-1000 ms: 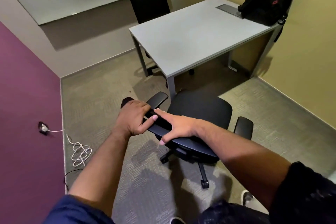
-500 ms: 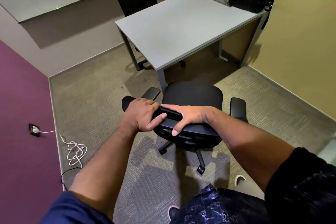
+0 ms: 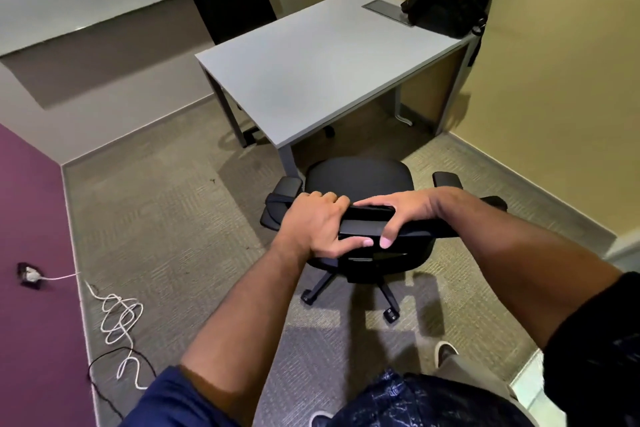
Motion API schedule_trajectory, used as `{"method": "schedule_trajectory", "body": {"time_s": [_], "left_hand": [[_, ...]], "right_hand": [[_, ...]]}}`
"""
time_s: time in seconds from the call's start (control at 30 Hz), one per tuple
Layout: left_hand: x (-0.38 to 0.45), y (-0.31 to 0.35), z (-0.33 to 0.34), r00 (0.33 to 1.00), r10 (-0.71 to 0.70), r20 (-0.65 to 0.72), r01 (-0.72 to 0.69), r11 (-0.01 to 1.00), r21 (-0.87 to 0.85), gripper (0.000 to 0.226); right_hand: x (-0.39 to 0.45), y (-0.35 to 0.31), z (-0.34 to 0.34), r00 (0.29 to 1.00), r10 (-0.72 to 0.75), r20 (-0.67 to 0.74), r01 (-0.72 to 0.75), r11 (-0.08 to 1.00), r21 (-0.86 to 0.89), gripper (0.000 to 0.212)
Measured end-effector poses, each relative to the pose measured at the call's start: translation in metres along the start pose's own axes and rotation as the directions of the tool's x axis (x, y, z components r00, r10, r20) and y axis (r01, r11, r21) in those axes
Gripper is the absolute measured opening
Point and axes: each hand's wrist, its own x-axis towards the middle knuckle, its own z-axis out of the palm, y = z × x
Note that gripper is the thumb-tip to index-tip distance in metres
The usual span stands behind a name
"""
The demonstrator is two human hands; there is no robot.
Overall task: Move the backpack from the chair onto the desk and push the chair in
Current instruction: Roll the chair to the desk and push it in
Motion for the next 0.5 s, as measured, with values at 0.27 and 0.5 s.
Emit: {"method": "schedule_trajectory", "body": {"time_s": [0.27,0.5], "left_hand": [[0.035,0.027,-0.004,0.996,0.076,0.046,-0.075,0.997,-0.012,0.077],[0.059,0.041,-0.009,0.995,0.053,0.088,-0.048,0.997,-0.057,0.068]], "right_hand": [[-0.031,0.03,-0.025,0.989,0.055,-0.135,-0.024,0.974,0.225,0.1],[-0.044,0.036,-0.033,0.97,0.111,-0.215,-0.044,0.955,0.294,0.079]]}}
